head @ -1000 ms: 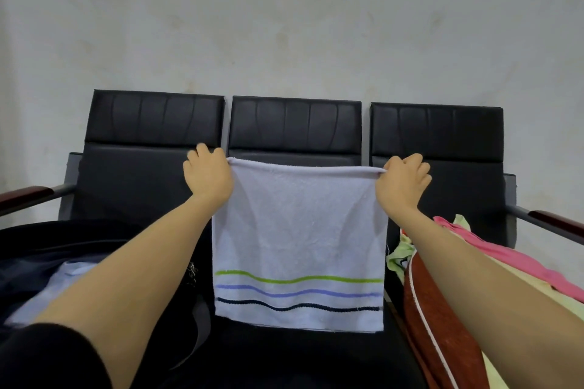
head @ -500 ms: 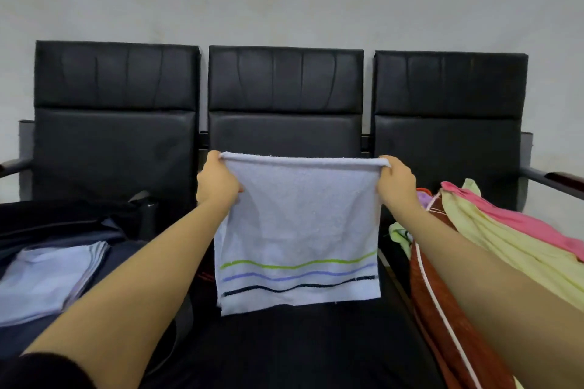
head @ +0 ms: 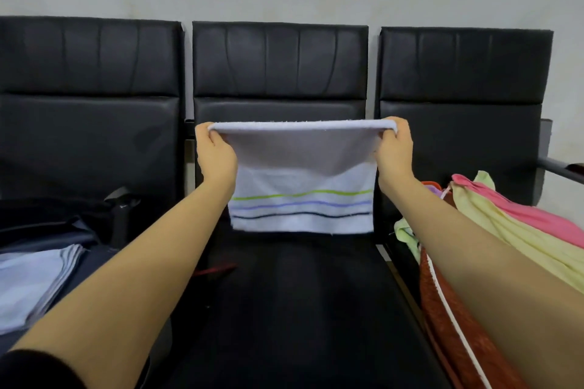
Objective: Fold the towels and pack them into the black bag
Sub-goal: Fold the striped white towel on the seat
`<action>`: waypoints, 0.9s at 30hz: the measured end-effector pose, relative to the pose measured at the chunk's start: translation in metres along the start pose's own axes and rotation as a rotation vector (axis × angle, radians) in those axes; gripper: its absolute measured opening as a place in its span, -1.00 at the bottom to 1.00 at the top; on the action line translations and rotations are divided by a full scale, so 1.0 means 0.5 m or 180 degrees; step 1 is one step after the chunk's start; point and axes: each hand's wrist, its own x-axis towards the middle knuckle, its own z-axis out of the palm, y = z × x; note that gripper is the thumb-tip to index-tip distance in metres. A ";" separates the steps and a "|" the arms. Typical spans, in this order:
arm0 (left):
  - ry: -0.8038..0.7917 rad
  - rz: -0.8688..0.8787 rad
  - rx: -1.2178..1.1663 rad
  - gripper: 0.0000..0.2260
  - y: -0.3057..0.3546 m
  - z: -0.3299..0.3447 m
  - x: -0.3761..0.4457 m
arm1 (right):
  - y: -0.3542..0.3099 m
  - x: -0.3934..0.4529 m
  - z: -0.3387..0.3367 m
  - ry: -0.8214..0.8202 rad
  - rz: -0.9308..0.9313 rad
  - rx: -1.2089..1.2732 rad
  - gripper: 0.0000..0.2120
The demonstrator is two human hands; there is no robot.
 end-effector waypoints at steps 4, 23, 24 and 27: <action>0.0259 -0.0063 0.0082 -0.77 -0.031 -0.022 -0.077 | 0.046 -0.057 -0.018 0.0085 -0.0035 -0.0078 -0.84; -0.0135 -0.0411 0.2544 -0.72 -0.234 -0.151 -0.287 | 0.197 -0.268 -0.123 0.0119 0.1162 -0.2168 -0.72; -0.0206 -0.0312 0.2734 -0.72 -0.245 -0.150 -0.278 | 0.208 -0.261 -0.119 0.0043 0.1167 -0.2064 -0.72; -0.0444 0.0001 0.3340 -0.78 -0.269 -0.145 -0.239 | 0.226 -0.238 -0.101 -0.0092 0.1107 -0.1911 -0.74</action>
